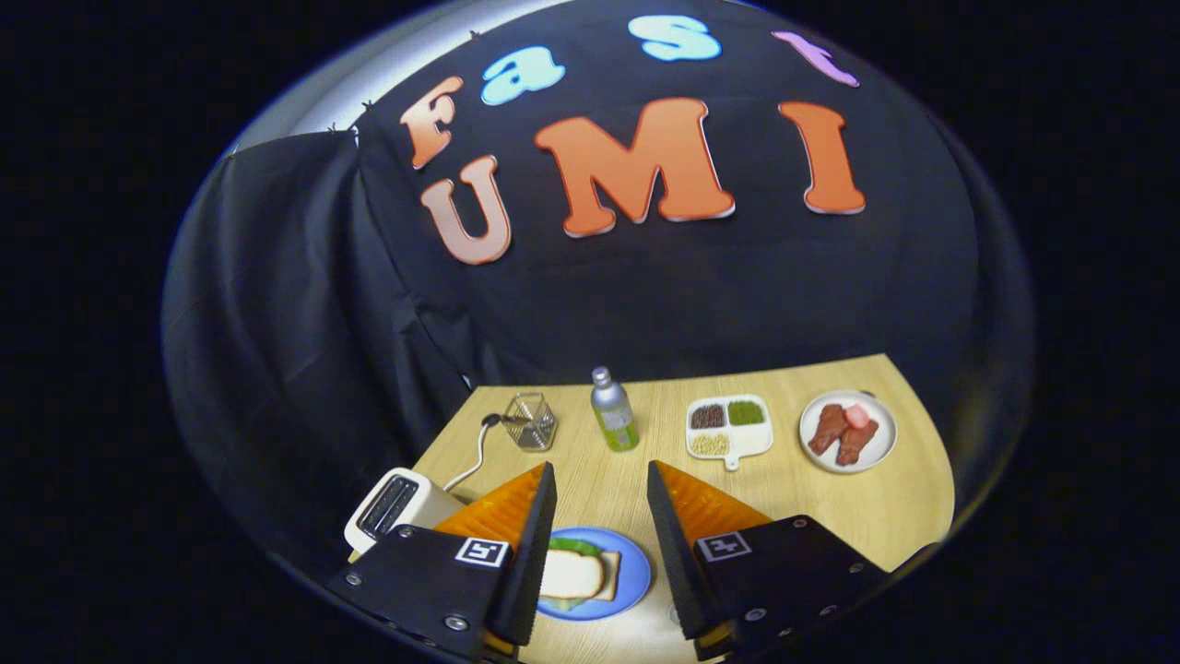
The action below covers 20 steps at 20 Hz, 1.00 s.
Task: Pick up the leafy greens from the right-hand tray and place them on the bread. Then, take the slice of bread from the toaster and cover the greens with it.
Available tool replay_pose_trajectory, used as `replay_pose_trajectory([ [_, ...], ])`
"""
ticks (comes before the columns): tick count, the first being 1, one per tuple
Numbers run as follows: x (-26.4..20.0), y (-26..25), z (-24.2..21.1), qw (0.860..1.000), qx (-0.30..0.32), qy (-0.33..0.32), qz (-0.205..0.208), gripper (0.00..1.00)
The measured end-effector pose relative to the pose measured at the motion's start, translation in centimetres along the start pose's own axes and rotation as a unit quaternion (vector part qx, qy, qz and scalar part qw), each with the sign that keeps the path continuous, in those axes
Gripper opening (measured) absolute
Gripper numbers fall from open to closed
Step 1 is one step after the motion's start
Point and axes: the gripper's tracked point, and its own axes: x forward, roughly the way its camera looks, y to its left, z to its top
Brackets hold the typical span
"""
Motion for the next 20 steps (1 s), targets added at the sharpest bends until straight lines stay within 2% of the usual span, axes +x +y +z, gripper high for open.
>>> replay_pose_trajectory([
  [2, -2.0, 0.4, 3.3, 0.999, -0.016, -0.046, 0.003, 0.63],
  [9, -7.8, 0.1, 10.3, 0.986, -0.048, -0.156, -0.03, 0.68],
  [14, -11.1, -0.7, 14.6, 0.967, -0.092, -0.226, -0.074, 0.77],
  [16, -11.7, -0.9, 15.2, 0.96, -0.106, -0.243, -0.093, 0.81],
  [20, -11.6, -0.3, 15.3, 0.955, -0.122, -0.251, -0.098, 0.91],
])
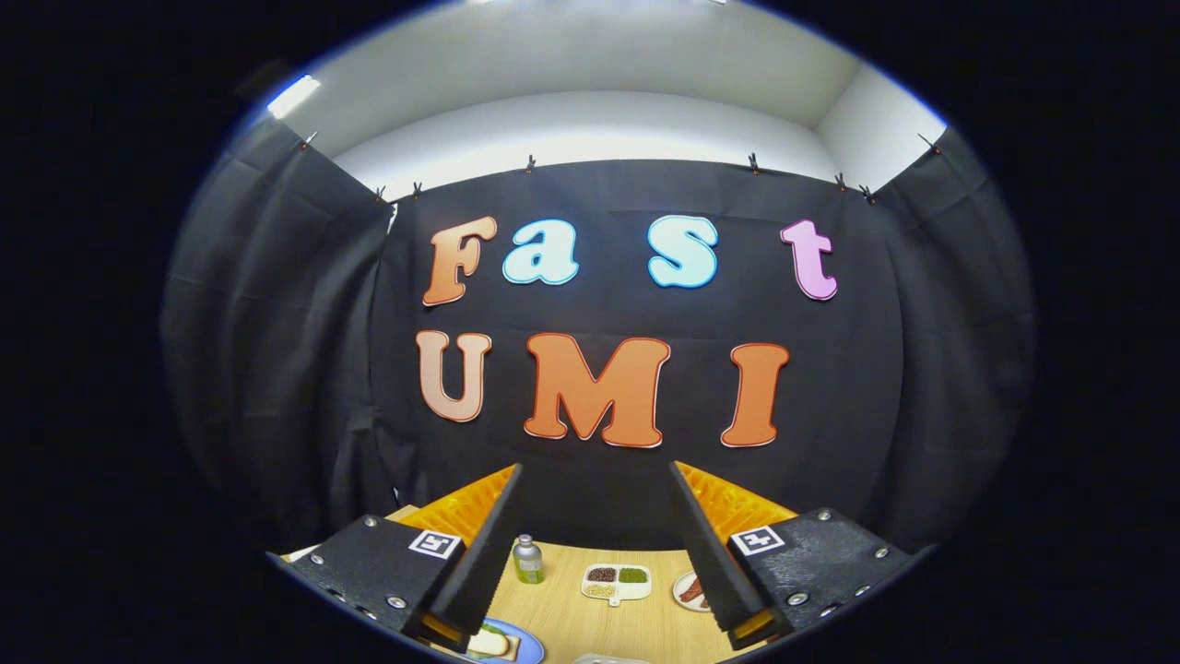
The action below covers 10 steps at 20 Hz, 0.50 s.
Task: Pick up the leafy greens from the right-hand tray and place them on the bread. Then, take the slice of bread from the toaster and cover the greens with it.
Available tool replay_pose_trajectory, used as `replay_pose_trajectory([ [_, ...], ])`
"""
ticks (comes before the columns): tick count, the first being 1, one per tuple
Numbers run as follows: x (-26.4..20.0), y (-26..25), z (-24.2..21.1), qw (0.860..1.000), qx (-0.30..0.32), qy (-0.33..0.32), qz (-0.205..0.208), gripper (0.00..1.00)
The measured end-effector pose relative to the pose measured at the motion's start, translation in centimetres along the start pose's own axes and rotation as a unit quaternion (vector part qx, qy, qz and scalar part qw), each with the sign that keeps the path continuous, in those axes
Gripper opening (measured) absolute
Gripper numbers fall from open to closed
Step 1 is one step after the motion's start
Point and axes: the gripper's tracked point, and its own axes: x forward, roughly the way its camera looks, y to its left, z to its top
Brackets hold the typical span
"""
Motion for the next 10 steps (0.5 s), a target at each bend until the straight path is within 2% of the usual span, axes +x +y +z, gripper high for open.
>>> replay_pose_trajectory([
  [2, 0.01, 0.09, 0.04, 1.0, -0.003, -0.005, 0.0, 0.96],
  [10, -0.64, -0.18, 0.38, 1.0, 0.0, -0.01, -0.004, 0.97],
])
